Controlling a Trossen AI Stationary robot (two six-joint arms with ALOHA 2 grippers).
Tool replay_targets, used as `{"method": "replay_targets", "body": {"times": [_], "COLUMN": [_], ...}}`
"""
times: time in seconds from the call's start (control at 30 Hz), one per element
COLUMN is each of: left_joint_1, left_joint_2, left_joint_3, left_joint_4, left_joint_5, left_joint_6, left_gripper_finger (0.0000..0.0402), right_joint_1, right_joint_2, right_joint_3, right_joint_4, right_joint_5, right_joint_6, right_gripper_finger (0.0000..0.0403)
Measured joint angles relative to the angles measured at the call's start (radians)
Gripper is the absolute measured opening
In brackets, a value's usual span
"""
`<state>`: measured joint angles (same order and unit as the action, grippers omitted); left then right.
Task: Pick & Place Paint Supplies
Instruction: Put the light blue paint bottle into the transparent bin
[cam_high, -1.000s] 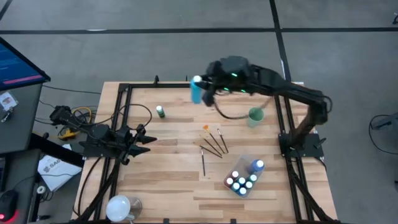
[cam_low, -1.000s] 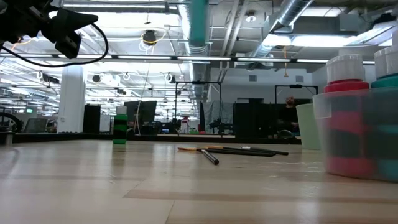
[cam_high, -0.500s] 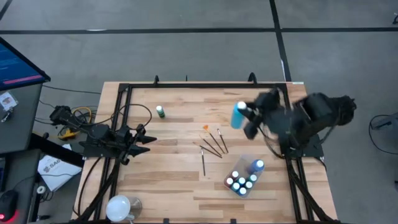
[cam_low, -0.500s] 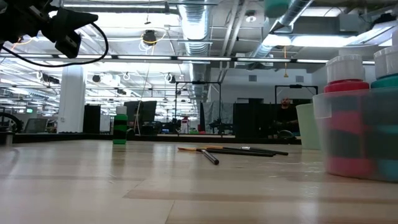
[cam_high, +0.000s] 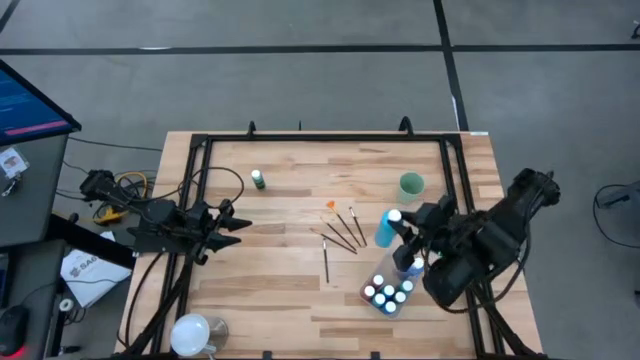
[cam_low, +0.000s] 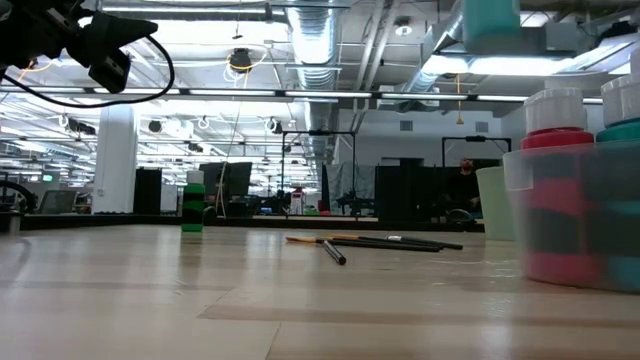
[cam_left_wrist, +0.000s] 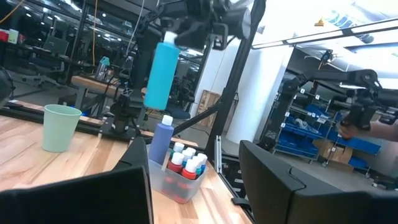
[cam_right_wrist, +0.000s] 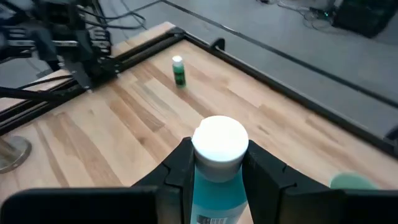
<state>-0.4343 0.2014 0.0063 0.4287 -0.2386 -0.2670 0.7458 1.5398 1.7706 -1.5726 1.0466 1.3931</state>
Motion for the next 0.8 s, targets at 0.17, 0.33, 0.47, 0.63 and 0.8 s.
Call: {"method": "replay_targets", "body": {"times": [0.17, 0.33, 0.47, 0.63, 0.8], "left_joint_1": [0.0, 0.0, 0.0, 0.0, 0.0], "left_joint_2": [0.001, 0.001, 0.001, 0.001, 0.001], "left_joint_3": [0.0, 0.0, 0.0, 0.0, 0.0], "left_joint_4": [0.0, 0.0, 0.0, 0.0, 0.0], "left_joint_5": [0.0, 0.0, 0.0, 0.0, 0.0], "left_joint_6": [0.0, 0.0, 0.0, 0.0, 0.0], "left_gripper_finger": [0.0132, 0.0132, 0.0132, 0.0132, 0.0132], "right_joint_1": [0.057, 0.097, 0.107, 0.108, 0.112], "right_joint_2": [-0.004, -0.008, -0.008, -0.008, -0.008], "right_joint_3": [-0.132, -0.251, -0.332, -0.415, -0.475], "right_joint_4": [0.003, 0.002, 0.002, 0.002, 0.019], "right_joint_5": [0.002, 0.002, 0.002, -0.011, -0.038], "right_joint_6": [0.206, 0.369, 0.454, 0.516, 0.566], "right_gripper_finger": [0.0094, 0.0094, 0.0094, 0.0094, 0.0094]}}
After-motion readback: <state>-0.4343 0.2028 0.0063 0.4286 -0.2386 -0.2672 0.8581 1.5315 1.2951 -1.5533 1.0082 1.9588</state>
